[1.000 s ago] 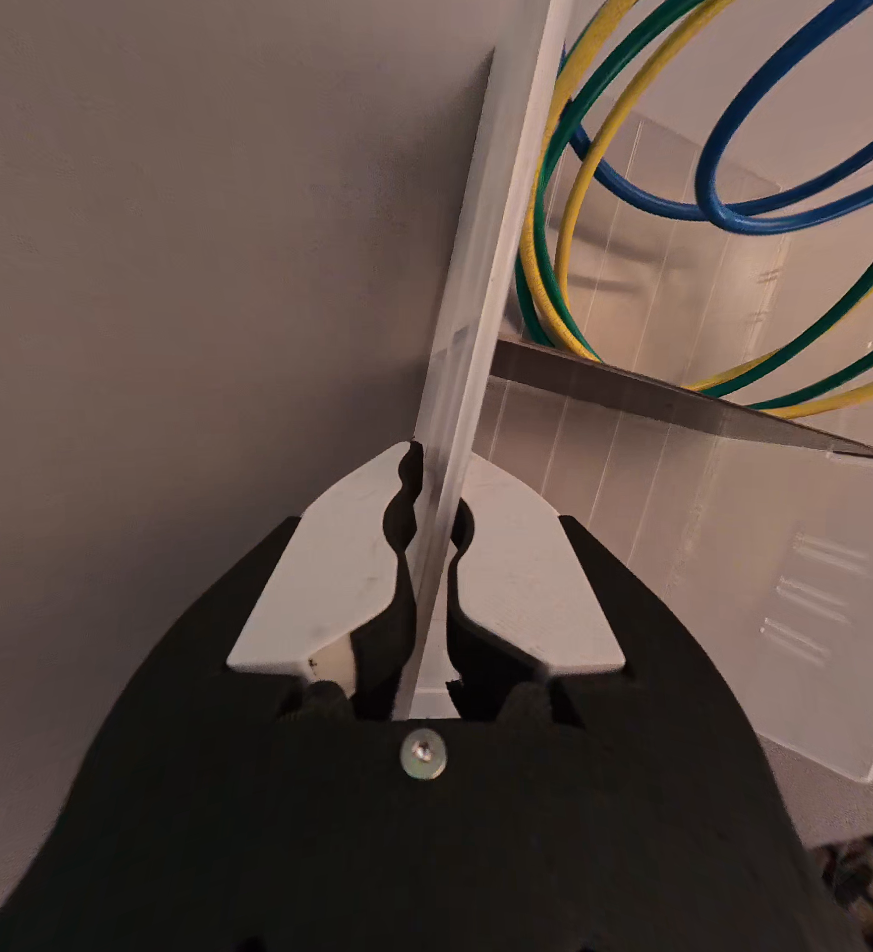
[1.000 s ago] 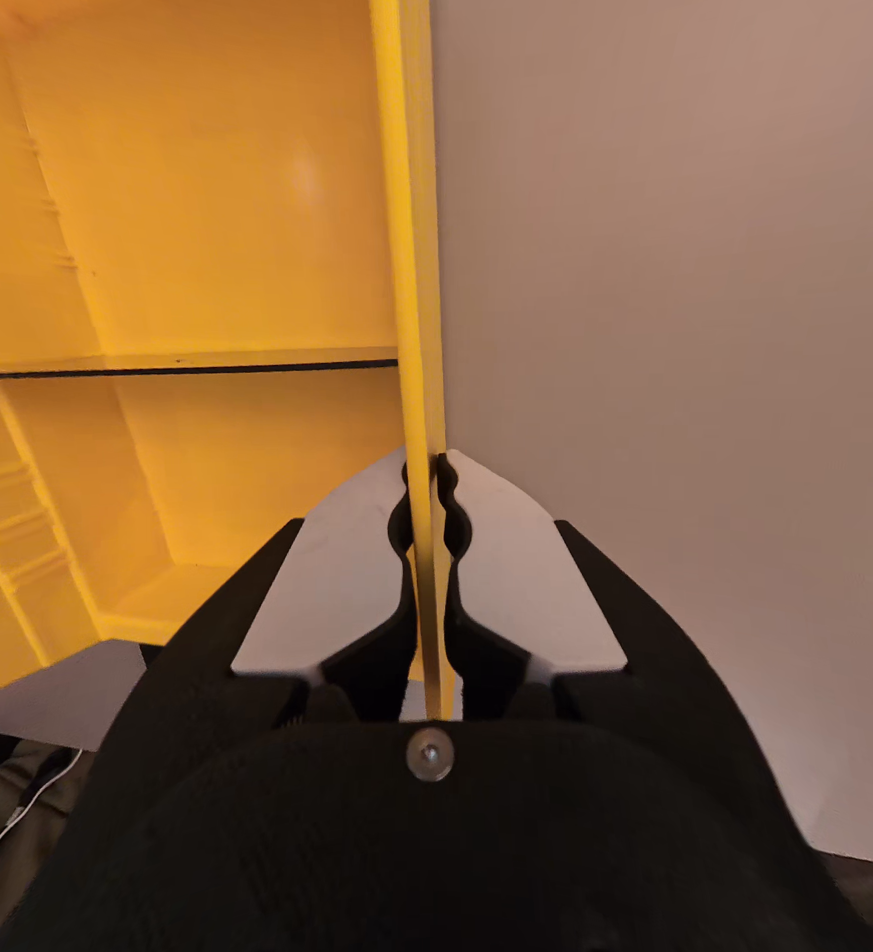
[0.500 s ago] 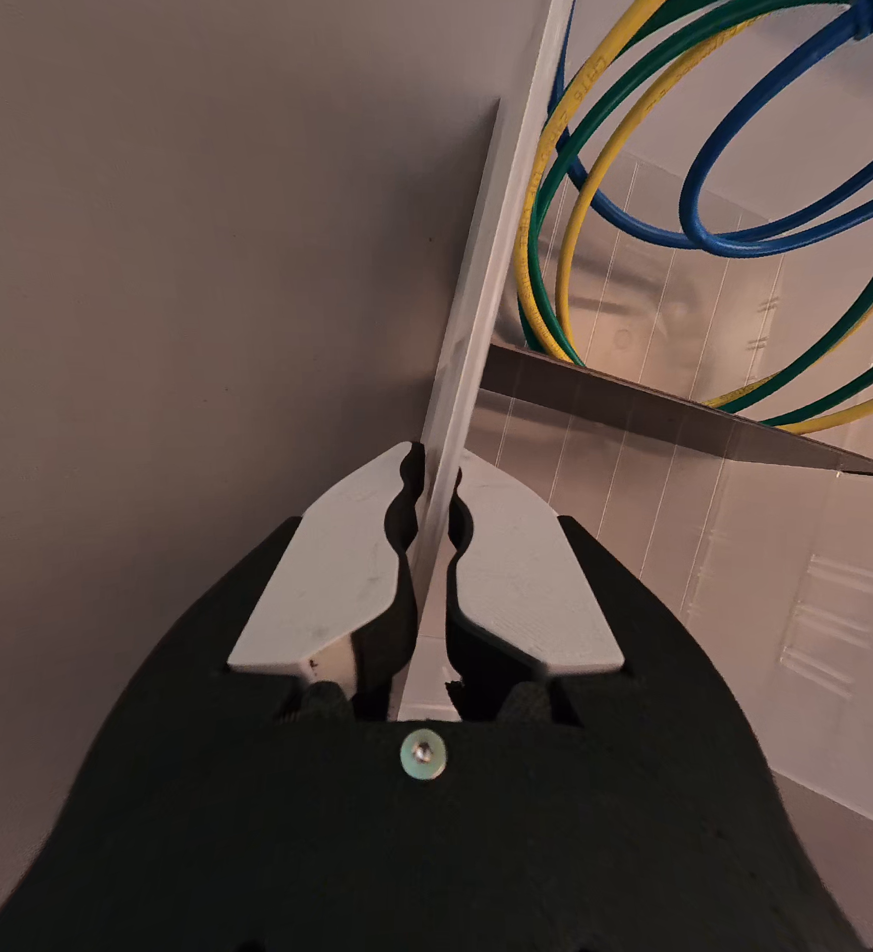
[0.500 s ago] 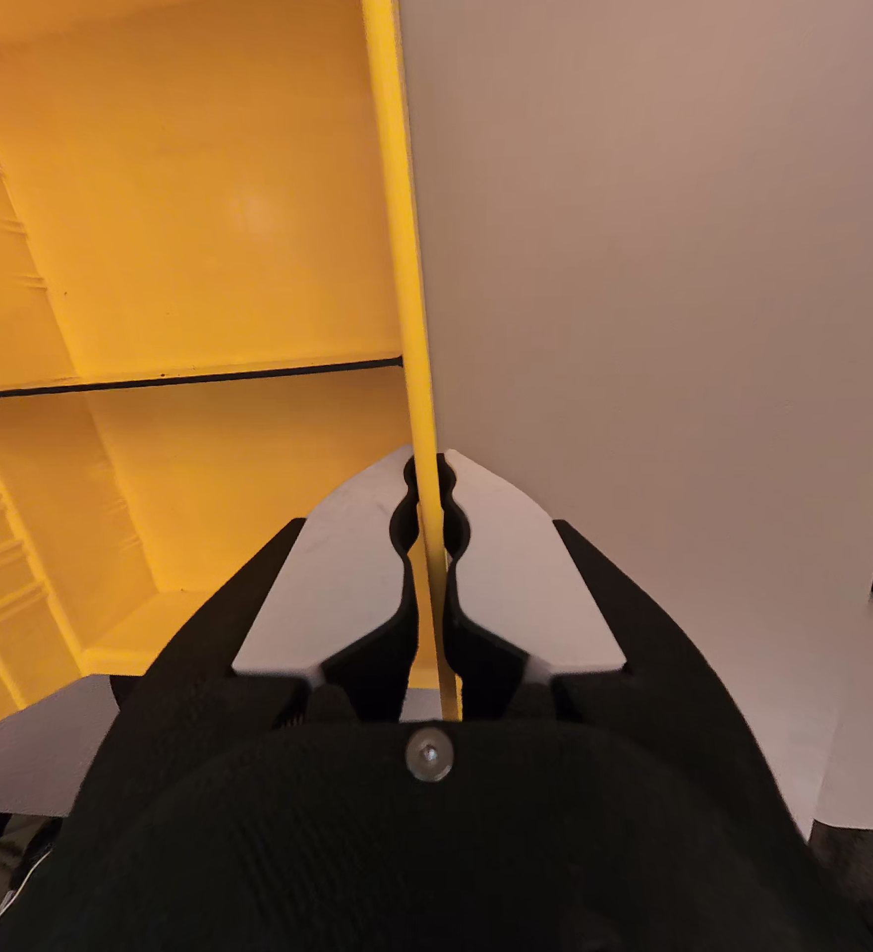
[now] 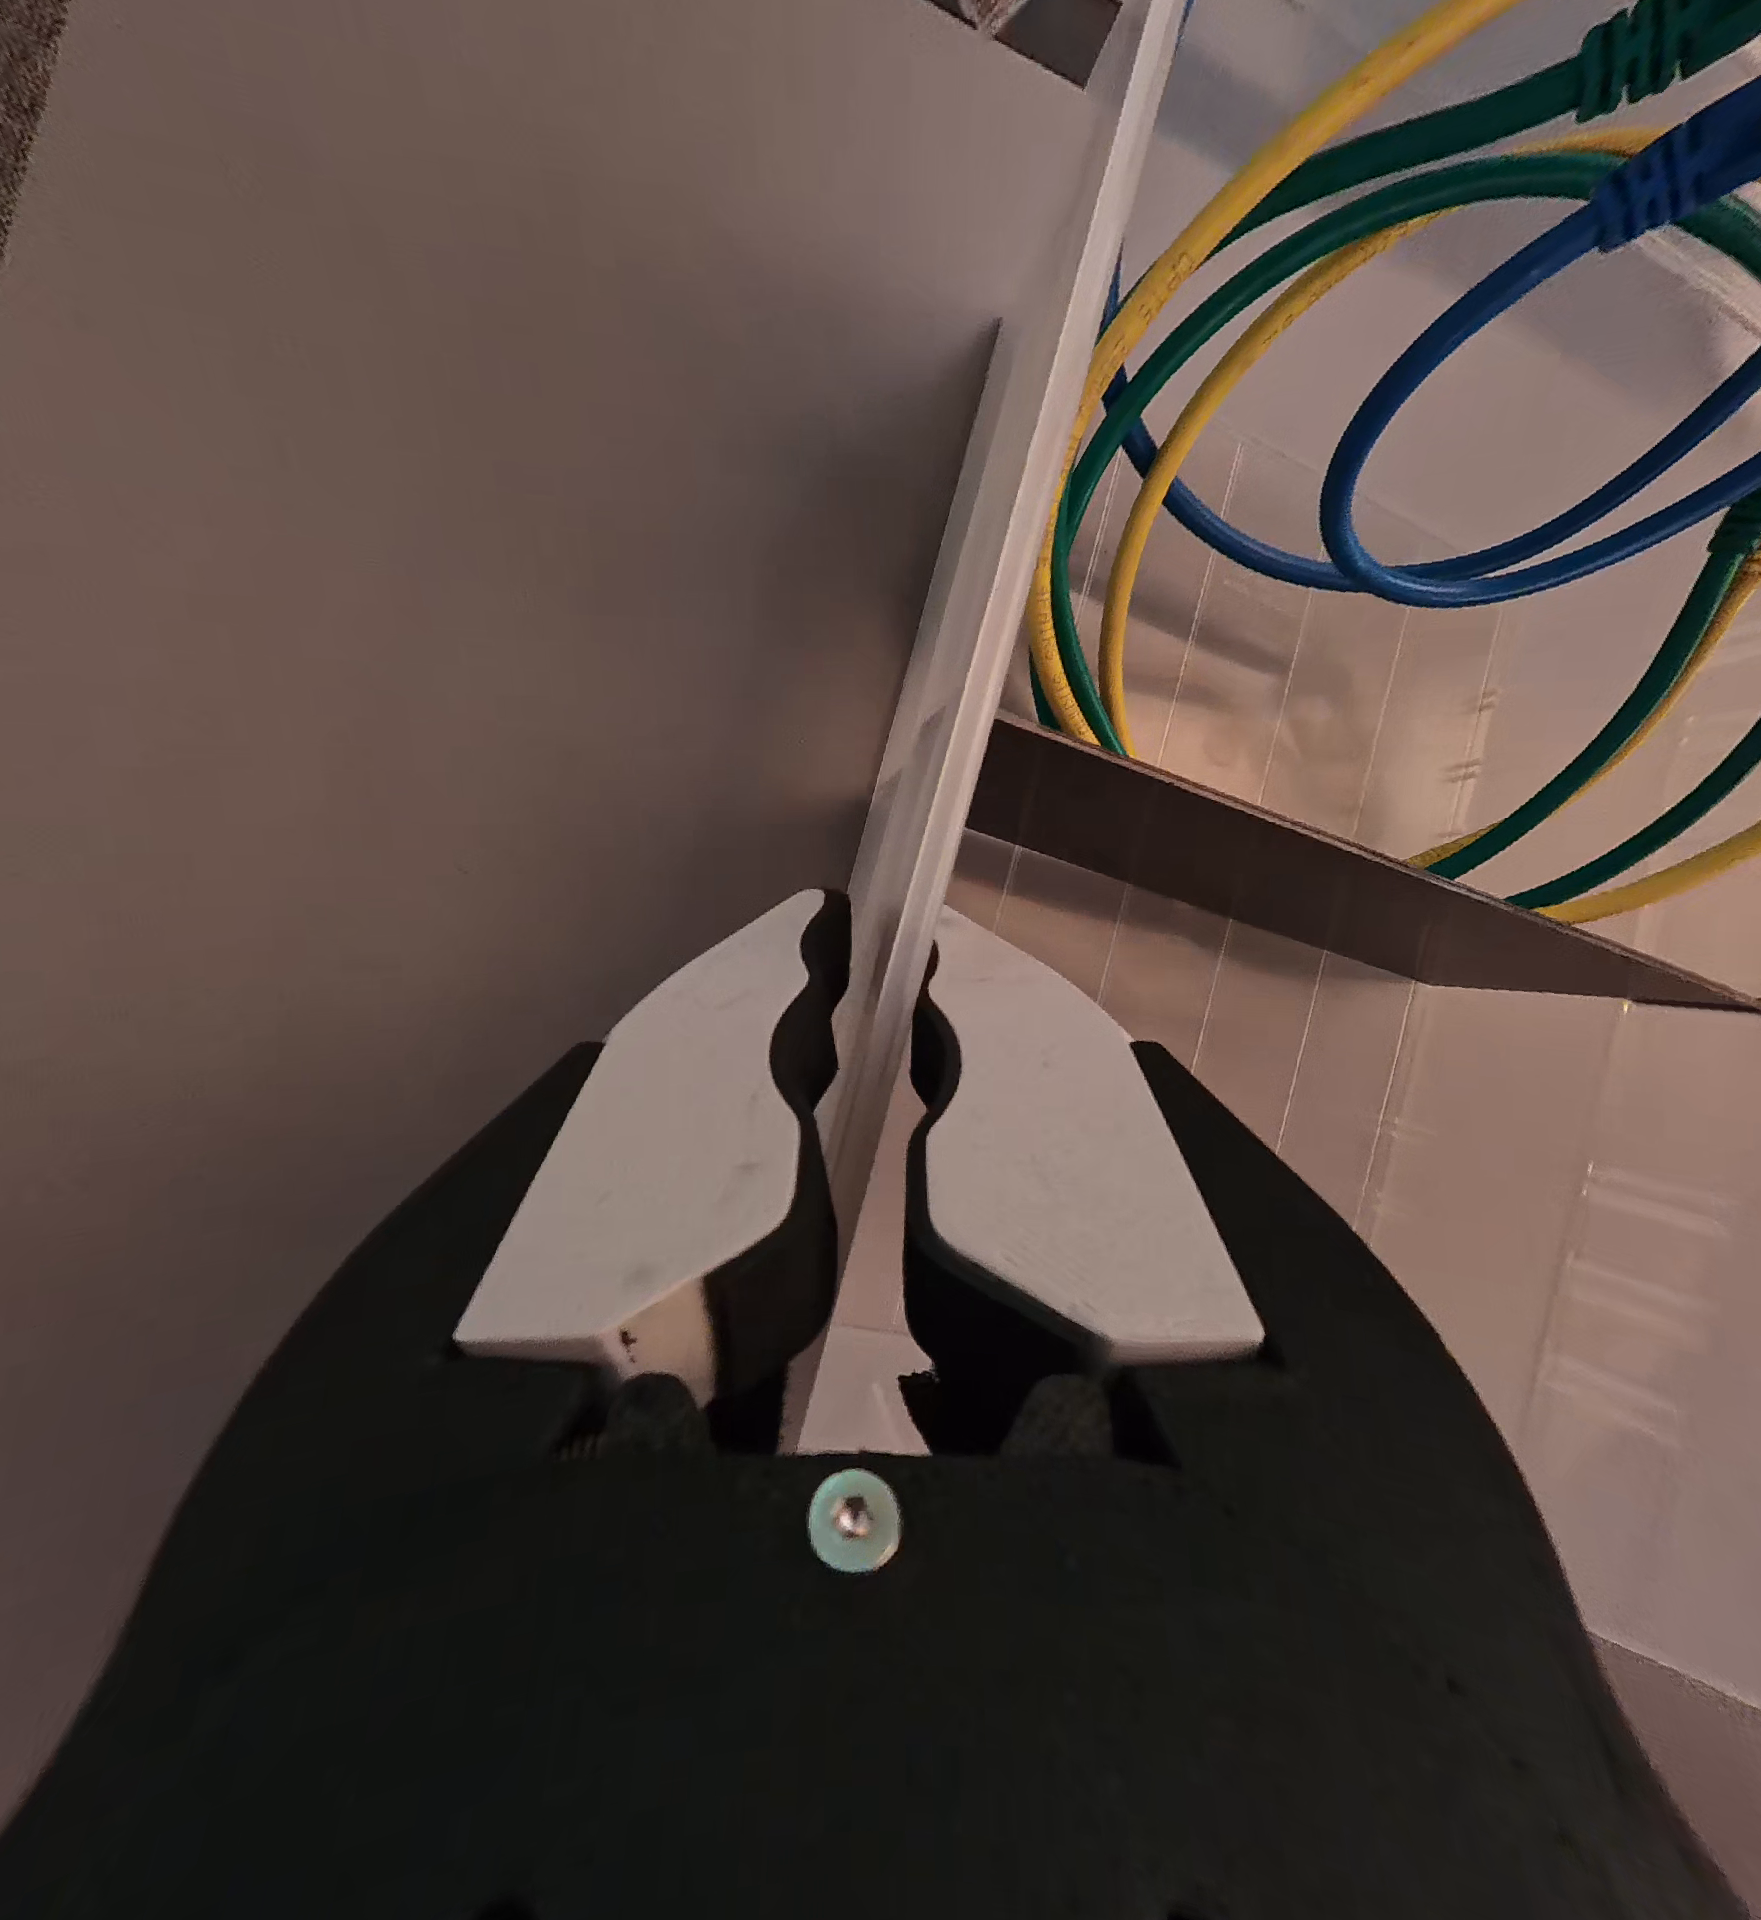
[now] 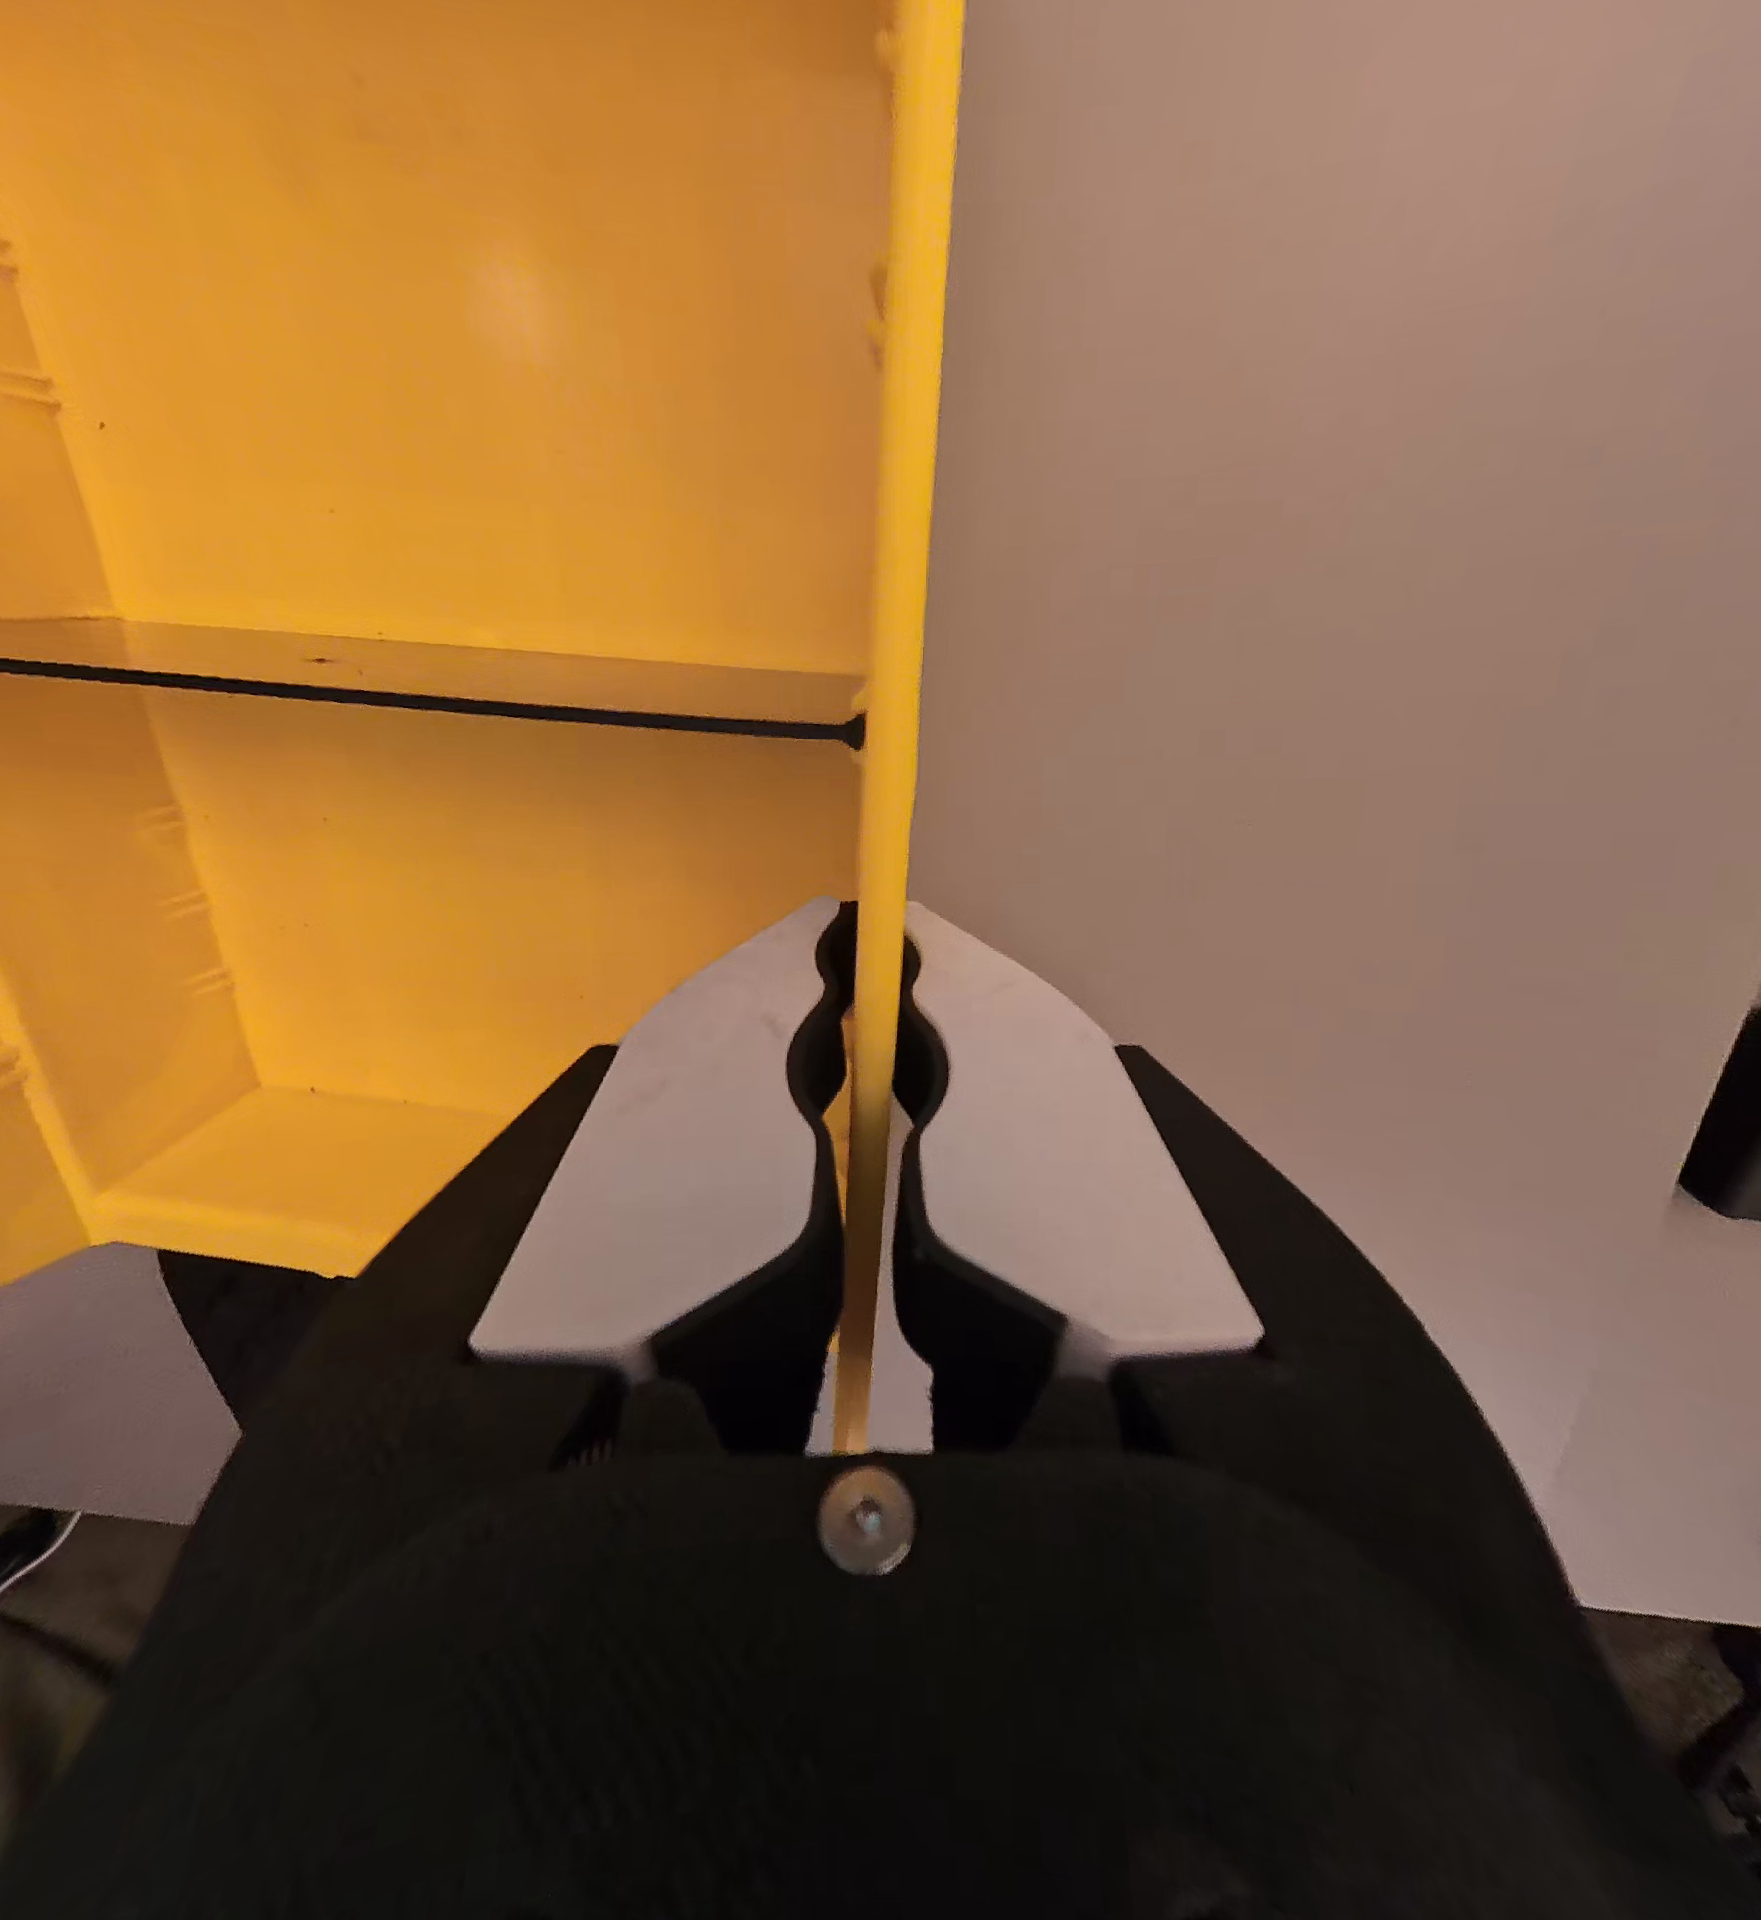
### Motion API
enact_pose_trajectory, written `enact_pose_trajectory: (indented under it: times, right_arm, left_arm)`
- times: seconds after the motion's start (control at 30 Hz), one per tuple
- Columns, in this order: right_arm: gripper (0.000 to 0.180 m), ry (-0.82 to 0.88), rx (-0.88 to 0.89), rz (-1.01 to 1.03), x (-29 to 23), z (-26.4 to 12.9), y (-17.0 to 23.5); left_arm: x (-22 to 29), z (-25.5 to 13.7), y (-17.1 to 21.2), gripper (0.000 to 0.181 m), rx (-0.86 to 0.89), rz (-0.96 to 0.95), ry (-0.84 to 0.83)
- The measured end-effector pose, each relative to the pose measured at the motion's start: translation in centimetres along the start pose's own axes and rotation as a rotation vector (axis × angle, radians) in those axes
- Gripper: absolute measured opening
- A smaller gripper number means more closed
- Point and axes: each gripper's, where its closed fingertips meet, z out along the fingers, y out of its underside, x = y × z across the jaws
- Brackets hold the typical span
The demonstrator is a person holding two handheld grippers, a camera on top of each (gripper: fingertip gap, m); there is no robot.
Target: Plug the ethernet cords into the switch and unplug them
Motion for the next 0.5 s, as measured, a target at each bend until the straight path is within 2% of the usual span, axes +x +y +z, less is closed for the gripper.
enact_pose_trajectory:
  times: [0.3, 0.4, 0.43, 0.5]
  right_arm:
    - [0.004, 0.008, -0.004, -0.032, 0.1, 0.0, 0.1]
    - [0.006, 0.026, 0.005, -0.049, 0.1, -0.2, -0.1]
    - [0.009, 0.045, 0.026, -0.06, 0.3, -0.6, -0.4]
    - [0.024, 0.103, 0.087, -0.085, 0.6, -2.0, -1.5]
  left_arm:
    - [-0.6, -0.4, -0.4, 0.009, 0.04, -0.016, -0.01]
    - [-0.3, -1.9, -1.1, 0.012, 0.093, -0.011, -0.015]
    - [-0.1, -2.9, -1.8, 0.021, 0.138, 0.007, -0.023]
    - [1.1, -5.5, -3.6, 0.022, 0.254, 0.084, -0.038]
